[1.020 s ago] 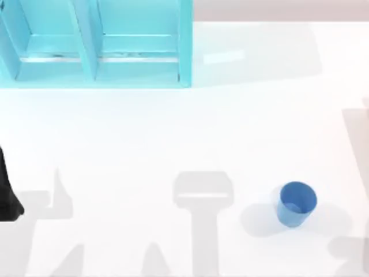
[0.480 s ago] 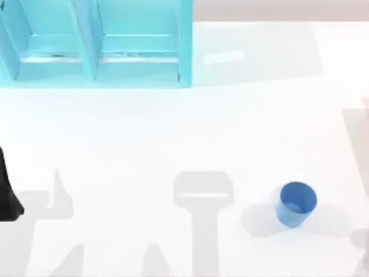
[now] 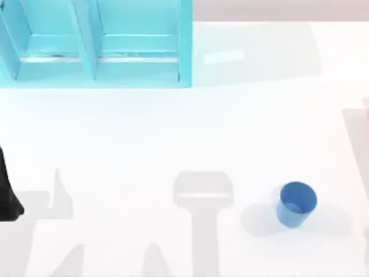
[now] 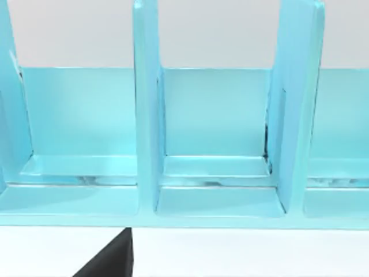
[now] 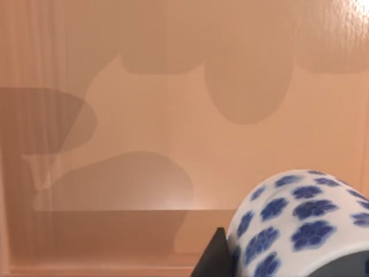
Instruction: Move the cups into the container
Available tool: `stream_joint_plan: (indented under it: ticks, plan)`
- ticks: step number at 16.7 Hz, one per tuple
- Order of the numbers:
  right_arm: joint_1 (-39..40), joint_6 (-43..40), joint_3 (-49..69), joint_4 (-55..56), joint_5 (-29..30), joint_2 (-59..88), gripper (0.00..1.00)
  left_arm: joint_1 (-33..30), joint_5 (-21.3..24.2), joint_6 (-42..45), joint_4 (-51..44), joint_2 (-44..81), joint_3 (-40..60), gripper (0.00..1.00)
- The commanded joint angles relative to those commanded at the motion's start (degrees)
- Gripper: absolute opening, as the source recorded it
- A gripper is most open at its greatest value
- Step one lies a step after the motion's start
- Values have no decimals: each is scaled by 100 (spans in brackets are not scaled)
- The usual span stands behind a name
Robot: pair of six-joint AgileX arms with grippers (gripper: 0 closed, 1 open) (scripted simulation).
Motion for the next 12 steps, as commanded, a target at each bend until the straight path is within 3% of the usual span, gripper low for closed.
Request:
stream_joint_plan:
  ticks: [2, 12]
  plan:
    - [0, 0, 0, 0, 0, 0, 0, 0, 0, 0, 0, 0, 0, 100]
    - [0, 0, 0, 0, 0, 0, 75, 0, 0, 0, 0, 0, 0, 100]
